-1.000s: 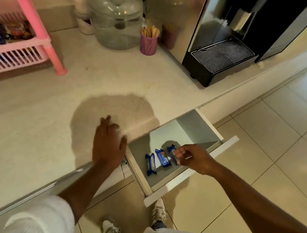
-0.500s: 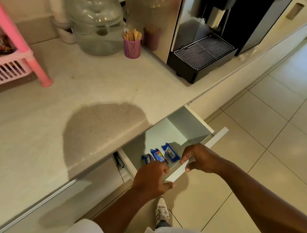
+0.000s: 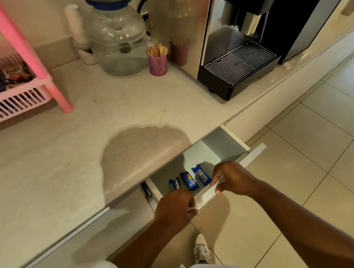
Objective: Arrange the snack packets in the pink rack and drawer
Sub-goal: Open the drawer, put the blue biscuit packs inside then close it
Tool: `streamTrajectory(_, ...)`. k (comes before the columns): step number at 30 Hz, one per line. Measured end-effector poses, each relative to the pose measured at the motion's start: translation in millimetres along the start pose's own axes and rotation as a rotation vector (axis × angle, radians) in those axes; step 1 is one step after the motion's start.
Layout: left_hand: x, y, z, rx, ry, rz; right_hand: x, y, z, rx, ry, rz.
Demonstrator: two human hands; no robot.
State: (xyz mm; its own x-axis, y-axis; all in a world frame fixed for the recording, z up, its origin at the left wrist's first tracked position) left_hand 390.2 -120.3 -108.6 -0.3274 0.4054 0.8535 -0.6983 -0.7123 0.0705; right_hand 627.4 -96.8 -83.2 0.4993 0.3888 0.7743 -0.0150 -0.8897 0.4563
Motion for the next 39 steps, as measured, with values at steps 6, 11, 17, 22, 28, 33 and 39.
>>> streamTrajectory(6,14,4,-21,0.11,-0.335,0.154,3,-20,-15,0.062,0.059,0.129)
streamTrajectory(11,27,3,-38,0.242,-0.275,0.22,2,-32,-30,0.104,0.175,0.376)
streamTrajectory(17,35,1,-58,0.248,-0.283,0.177,0,-52,-49,0.125,0.074,0.444)
streamTrajectory(22,42,8,-66,0.16,-0.334,0.243,2,-77,-57,0.124,0.085,0.304)
streamTrajectory(28,58,8,-85,0.155,-0.334,0.218,0,-85,-62,0.169,0.081,0.48)
streamTrajectory(33,56,4,-92,0.167,-0.37,0.173,-6,-92,-67,0.19,0.196,0.547)
streamTrajectory(39,49,4,-97,0.17,-0.391,0.167,-12,-100,-66,0.223,0.237,0.619)
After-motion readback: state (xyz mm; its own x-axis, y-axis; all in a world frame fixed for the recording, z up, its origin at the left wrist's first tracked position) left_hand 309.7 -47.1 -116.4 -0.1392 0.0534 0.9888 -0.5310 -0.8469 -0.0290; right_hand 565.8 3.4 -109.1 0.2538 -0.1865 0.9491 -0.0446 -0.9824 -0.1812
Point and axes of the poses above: each hand's wrist, its own y-axis away from the middle knuckle, its own x-axis out of the back of the hand, z = x × y, the point moved 1 cm from there along -y, towards the middle knuckle, and after that the axes turned 14 degrees about -x, right-handed, at the moved point
